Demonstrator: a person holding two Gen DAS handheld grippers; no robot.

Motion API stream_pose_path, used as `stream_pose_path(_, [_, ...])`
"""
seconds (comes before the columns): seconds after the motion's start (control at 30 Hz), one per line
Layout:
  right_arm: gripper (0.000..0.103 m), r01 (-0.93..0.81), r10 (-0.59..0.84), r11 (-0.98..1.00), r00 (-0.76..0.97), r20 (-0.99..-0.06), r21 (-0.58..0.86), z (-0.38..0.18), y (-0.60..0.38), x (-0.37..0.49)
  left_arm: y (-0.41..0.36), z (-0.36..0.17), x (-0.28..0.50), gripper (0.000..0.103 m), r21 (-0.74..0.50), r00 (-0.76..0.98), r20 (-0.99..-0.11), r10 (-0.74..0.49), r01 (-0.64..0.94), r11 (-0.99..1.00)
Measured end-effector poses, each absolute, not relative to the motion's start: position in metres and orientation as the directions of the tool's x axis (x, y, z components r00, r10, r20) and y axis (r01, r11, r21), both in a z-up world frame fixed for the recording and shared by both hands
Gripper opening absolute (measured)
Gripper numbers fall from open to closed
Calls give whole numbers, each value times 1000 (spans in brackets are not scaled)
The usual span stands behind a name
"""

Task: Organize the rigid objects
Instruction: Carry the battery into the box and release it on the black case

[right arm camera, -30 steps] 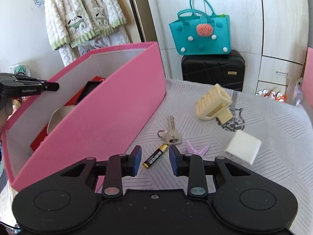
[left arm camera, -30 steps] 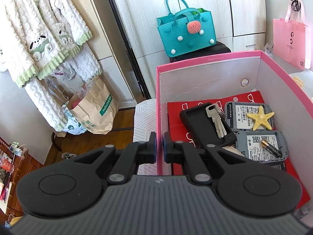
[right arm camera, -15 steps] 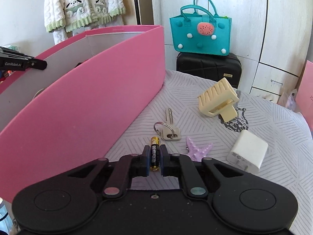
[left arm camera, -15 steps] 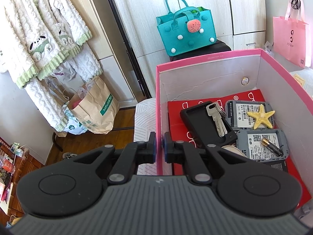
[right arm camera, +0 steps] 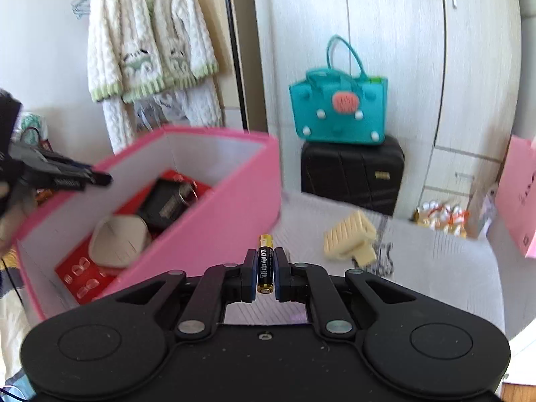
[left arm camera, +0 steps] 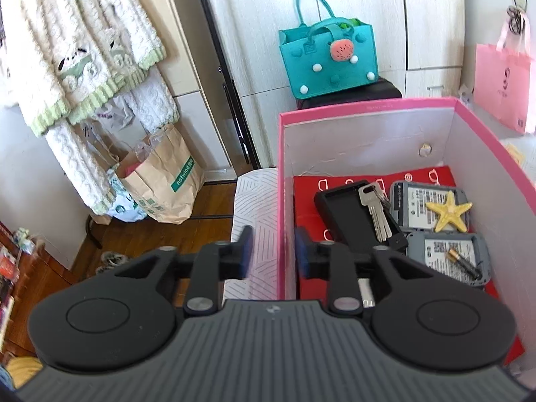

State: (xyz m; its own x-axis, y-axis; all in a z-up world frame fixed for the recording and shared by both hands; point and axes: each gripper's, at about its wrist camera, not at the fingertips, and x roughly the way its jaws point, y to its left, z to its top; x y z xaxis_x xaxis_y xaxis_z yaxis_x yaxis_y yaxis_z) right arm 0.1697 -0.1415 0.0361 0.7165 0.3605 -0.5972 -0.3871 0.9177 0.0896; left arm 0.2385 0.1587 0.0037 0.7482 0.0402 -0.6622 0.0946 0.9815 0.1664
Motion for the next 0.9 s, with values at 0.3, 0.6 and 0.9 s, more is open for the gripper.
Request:
stream_pose_path(0.3, [11,-558,526,818,626,-576,140,85,-99,188,165,2,238,5,112,754,-657,1,96,989])
stream_pose_path(0.6, [11,-641,544,752,468,-696,157,73,-33,253,164,3,236,4,98,770,-638,-13,98,990])
stream_pose_path(0.9, [12,-609,528,750,318,-788,257,34,14,301,165,3,234,4,92,771,-636,-18,99,991])
